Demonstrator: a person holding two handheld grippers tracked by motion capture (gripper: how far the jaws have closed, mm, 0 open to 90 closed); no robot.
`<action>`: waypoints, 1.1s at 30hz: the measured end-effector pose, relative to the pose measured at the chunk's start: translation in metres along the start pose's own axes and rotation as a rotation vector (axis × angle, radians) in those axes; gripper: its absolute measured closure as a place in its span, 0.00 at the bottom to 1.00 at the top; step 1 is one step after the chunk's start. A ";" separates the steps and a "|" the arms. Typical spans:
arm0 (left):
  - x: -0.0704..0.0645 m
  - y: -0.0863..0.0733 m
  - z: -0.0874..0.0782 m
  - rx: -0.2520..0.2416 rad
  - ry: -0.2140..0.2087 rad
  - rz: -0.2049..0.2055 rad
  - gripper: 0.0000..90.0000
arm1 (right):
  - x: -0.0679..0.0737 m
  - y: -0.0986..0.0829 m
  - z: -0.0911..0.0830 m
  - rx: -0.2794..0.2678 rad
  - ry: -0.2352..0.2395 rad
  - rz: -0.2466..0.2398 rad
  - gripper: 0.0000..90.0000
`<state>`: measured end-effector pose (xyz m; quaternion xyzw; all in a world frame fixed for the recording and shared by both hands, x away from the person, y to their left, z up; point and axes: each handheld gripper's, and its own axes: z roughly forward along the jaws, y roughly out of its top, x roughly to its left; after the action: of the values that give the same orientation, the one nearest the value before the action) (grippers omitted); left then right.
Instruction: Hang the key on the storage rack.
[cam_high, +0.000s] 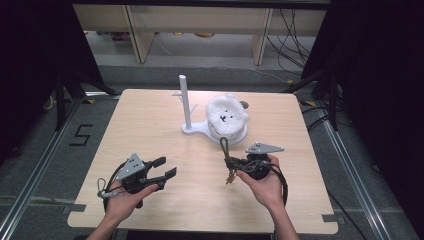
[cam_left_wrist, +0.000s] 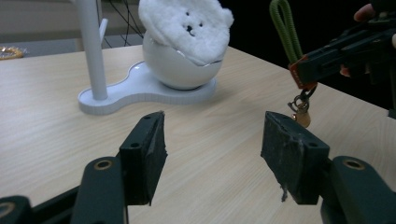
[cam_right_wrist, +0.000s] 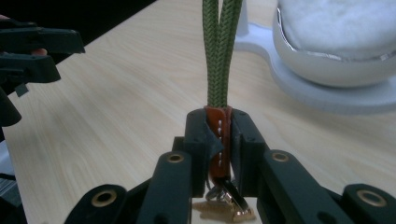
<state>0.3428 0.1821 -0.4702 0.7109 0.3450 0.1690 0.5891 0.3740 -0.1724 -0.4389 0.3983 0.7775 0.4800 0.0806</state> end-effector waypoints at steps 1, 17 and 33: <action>-0.003 0.004 0.003 -0.006 -0.011 0.019 0.45 | 0.003 0.001 0.001 0.007 0.008 0.011 0.88; -0.013 0.045 0.028 -0.036 -0.097 0.067 0.50 | 0.017 0.011 0.023 -0.157 0.029 -0.145 0.88; -0.016 0.057 0.056 -0.048 -0.175 0.002 0.65 | 0.031 0.009 0.036 -0.192 0.034 -0.178 0.88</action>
<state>0.3843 0.1272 -0.4274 0.7091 0.2876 0.1152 0.6335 0.3763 -0.1246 -0.4427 0.3102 0.7615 0.5497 0.1475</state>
